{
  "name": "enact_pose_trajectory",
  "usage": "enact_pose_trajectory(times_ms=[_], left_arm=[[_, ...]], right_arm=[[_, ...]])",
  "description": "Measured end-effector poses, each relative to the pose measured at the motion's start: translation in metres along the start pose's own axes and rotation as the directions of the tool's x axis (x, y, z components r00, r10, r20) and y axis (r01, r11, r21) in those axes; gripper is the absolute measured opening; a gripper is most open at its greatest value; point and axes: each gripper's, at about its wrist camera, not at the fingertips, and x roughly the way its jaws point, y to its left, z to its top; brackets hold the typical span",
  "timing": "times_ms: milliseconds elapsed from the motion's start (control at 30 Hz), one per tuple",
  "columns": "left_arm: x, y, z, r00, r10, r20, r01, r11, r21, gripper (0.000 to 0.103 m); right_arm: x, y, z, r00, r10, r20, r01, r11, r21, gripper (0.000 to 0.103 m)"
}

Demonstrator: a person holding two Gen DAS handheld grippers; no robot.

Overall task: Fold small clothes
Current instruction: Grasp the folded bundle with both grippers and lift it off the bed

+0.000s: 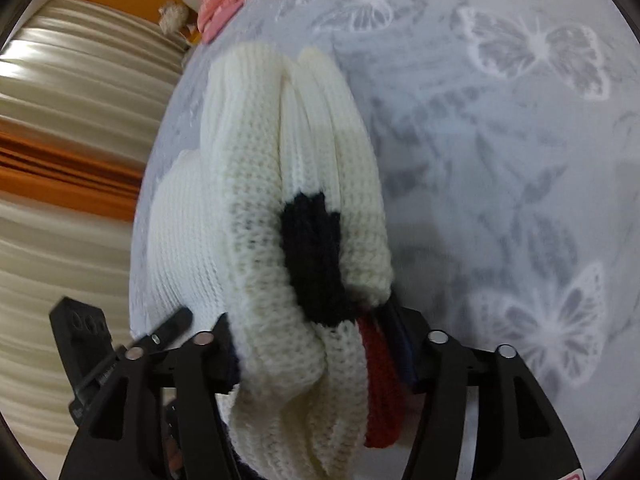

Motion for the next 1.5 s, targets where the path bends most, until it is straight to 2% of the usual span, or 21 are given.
enact_pose_trajectory(times_ms=[233, 567, 833, 900, 967, 1000, 1033, 1067, 1100, 1133, 1233, 1333, 1500], left_arm=[[-0.001, -0.007, 0.001, 0.999, 0.042, 0.024, -0.043, 0.998, 0.052, 0.059], [0.002, -0.009, 0.002, 0.997, 0.058, 0.053, -0.062, 0.994, 0.087, 0.065], [0.000, -0.003, -0.003, 0.998, 0.046, 0.053, -0.050, 0.996, 0.069, 0.072], [0.001, 0.000, -0.002, 0.999, 0.029, 0.043, -0.031, 0.998, 0.048, 0.077], [0.001, 0.003, -0.001, 0.999, 0.008, 0.040, -0.009, 1.000, 0.025, 0.078], [0.001, 0.003, -0.001, 0.999, -0.003, 0.041, 0.002, 1.000, 0.022, 0.072], [0.000, 0.003, 0.000, 0.999, -0.025, 0.043, 0.024, 0.999, 0.023, 0.051], [-0.003, 0.002, 0.003, 0.997, -0.063, 0.033, 0.062, 0.998, 0.026, 0.049], [-0.007, 0.001, 0.006, 0.997, -0.071, 0.038, 0.071, 0.997, 0.022, 0.042], [-0.013, 0.000, 0.011, 0.996, -0.084, 0.044, 0.083, 0.996, 0.024, 0.039], [-0.044, -0.008, 0.033, 0.988, -0.134, 0.080, 0.131, 0.991, 0.035, 0.038], [-0.088, -0.022, 0.064, 0.979, -0.155, 0.136, 0.144, 0.986, 0.086, 0.038], [-0.158, -0.047, 0.096, 0.957, -0.190, 0.219, 0.149, 0.970, 0.190, 0.038]], right_arm=[[0.008, 0.000, -0.003, 1.000, 0.000, 0.019, 0.000, 1.000, -0.003, 0.067], [0.010, 0.015, -0.016, 0.999, -0.013, 0.035, 0.013, 1.000, -0.008, 0.069], [0.012, 0.016, -0.020, 0.999, -0.016, 0.047, 0.017, 1.000, -0.009, 0.069], [0.012, 0.015, -0.021, 0.999, -0.020, 0.050, 0.020, 1.000, -0.008, 0.068], [0.010, 0.019, -0.023, 0.998, -0.028, 0.059, 0.029, 0.999, -0.016, 0.052], [0.009, 0.022, -0.023, 0.998, -0.014, 0.062, 0.015, 1.000, -0.013, 0.047], [0.009, 0.025, -0.023, 0.998, -0.010, 0.067, 0.010, 1.000, -0.008, 0.042], [0.006, 0.034, -0.023, 0.996, -0.023, 0.081, 0.025, 0.999, -0.020, 0.039], [0.004, 0.041, -0.022, 0.996, -0.024, 0.091, 0.027, 0.999, -0.030, 0.038], [-0.001, 0.050, -0.021, 0.994, -0.018, 0.108, 0.022, 0.999, -0.045, 0.037], [-0.025, 0.092, -0.005, 0.984, 0.038, 0.176, -0.019, 0.994, -0.107, 0.035], [-0.052, 0.137, 0.010, 0.970, 0.086, 0.228, -0.043, 0.981, -0.187, 0.035], [-0.092, 0.200, 0.026, 0.940, 0.154, 0.303, -0.059, 0.951, -0.303, 0.035]])
